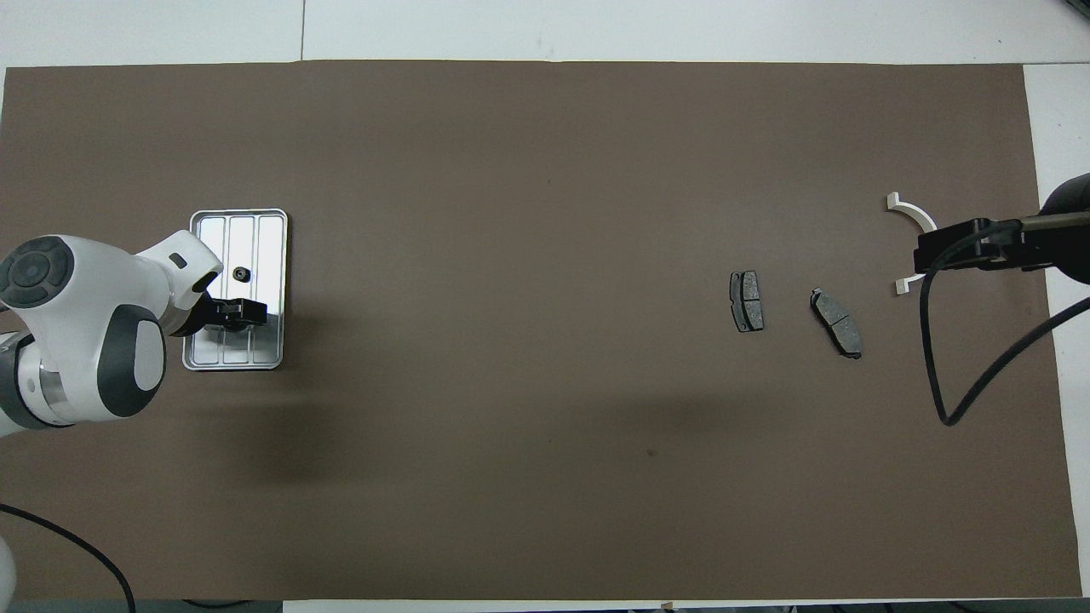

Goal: Place bearing gear from tray to pile

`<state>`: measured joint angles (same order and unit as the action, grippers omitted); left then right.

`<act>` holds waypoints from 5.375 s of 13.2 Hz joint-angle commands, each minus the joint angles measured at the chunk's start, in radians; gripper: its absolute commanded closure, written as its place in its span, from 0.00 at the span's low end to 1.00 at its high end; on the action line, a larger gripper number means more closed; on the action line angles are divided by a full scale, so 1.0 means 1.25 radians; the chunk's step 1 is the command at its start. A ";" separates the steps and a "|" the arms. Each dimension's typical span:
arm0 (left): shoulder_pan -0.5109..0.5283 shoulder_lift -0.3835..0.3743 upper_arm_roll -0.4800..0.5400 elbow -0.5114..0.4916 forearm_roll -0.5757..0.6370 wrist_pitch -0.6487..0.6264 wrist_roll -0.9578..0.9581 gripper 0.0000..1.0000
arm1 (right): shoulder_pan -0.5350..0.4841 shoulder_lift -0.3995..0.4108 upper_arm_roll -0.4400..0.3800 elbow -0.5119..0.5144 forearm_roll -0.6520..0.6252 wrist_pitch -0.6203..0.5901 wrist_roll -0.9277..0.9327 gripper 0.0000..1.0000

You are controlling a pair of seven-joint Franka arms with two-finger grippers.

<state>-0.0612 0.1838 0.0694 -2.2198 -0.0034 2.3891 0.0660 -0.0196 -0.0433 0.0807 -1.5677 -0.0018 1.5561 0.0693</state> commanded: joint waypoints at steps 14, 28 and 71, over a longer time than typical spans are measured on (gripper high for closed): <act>-0.338 -0.019 -0.009 0.237 0.041 -0.183 -0.652 1.00 | -0.015 -0.010 0.003 -0.005 0.024 0.034 -0.019 0.00; -0.517 0.162 -0.011 0.211 0.167 0.022 -1.004 0.23 | 0.028 -0.023 0.009 -0.043 0.024 0.060 0.040 0.00; 0.004 0.085 -0.010 0.096 -0.022 0.091 -0.048 0.10 | 0.541 0.620 0.008 0.140 -0.143 0.487 1.055 0.52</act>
<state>-0.0587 0.2871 0.0573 -2.0852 -0.0184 2.4743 -0.0116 0.6613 0.7153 0.0887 -1.4015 -0.1484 2.1533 1.3669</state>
